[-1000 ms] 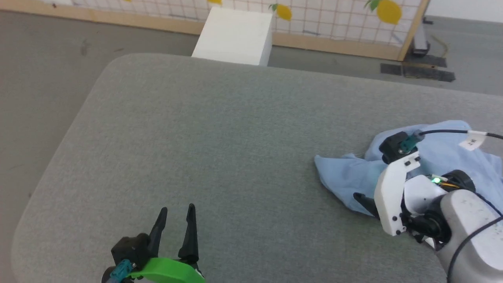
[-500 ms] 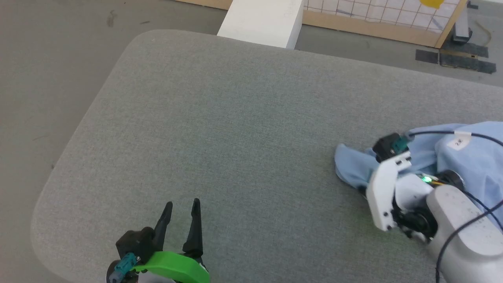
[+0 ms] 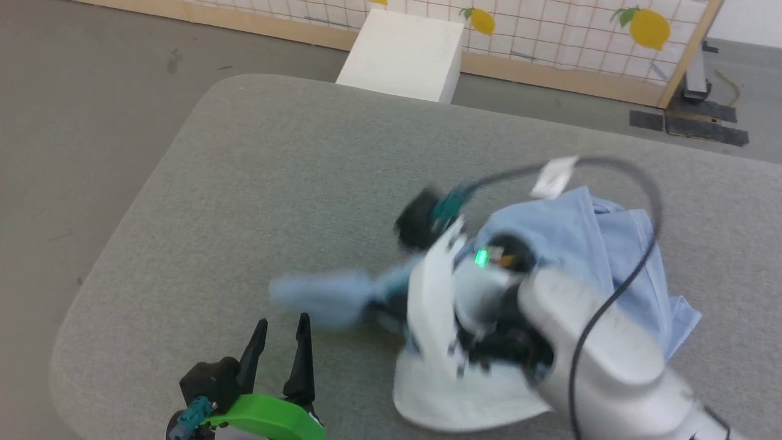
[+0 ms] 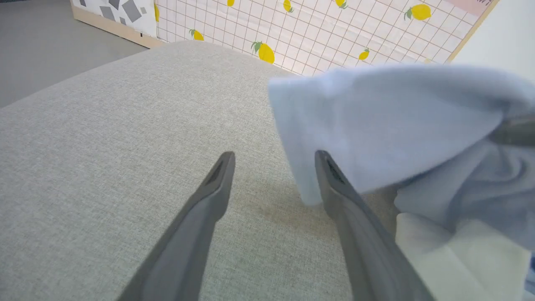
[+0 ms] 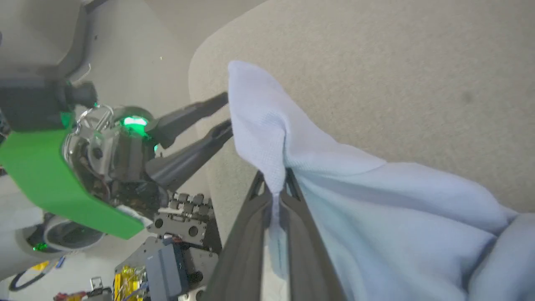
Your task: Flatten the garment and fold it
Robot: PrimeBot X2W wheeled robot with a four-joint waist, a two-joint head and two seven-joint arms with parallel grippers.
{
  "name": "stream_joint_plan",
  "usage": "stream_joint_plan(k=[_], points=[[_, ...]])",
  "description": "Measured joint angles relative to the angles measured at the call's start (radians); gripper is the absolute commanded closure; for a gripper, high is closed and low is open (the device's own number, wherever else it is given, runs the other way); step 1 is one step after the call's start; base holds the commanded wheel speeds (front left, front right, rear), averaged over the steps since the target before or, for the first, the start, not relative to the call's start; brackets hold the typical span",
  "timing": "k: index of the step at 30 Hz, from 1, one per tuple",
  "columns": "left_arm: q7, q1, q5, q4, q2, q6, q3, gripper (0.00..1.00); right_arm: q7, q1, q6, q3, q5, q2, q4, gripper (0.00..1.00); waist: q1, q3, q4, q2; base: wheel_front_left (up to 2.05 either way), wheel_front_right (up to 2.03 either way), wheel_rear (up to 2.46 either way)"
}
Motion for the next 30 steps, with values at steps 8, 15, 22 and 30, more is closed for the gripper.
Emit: stream_joint_plan(k=[8, 15, 22, 30], points=[[0.0, 0.007, -0.022, 0.006, 0.0, -0.002, -0.005, 0.0, -0.015, 0.123, 0.0, 0.126, 0.016, -0.078, 0.089, 0.0, 0.0, 0.008, 0.046, 0.0, 0.0, 0.0, 0.0], [0.0, 0.015, -0.024, -0.001, 0.003, 0.005, 0.015, 0.0, -0.124, 0.109, 0.0, 0.024, 0.063, -0.053, 0.067, 0.0, 0.0, -0.001, 0.03, 0.0, 0.0, 0.0, 0.0], [-0.001, 0.042, -0.024, -0.035, 0.017, 0.012, 0.03, 0.0, -0.285, 0.123, 0.0, -0.244, 0.004, -0.072, -0.038, 0.0, 0.0, -0.031, -0.027, 0.0, 0.0, 0.0, 0.0], [-0.001, 0.074, -0.017, -0.081, 0.04, 0.02, 0.034, 0.0, -0.464, 0.385, 0.0, -0.654, -0.244, -0.019, -0.197, 0.0, -0.0001, -0.054, -0.114, 0.0, 0.0, 0.0, 0.0]])
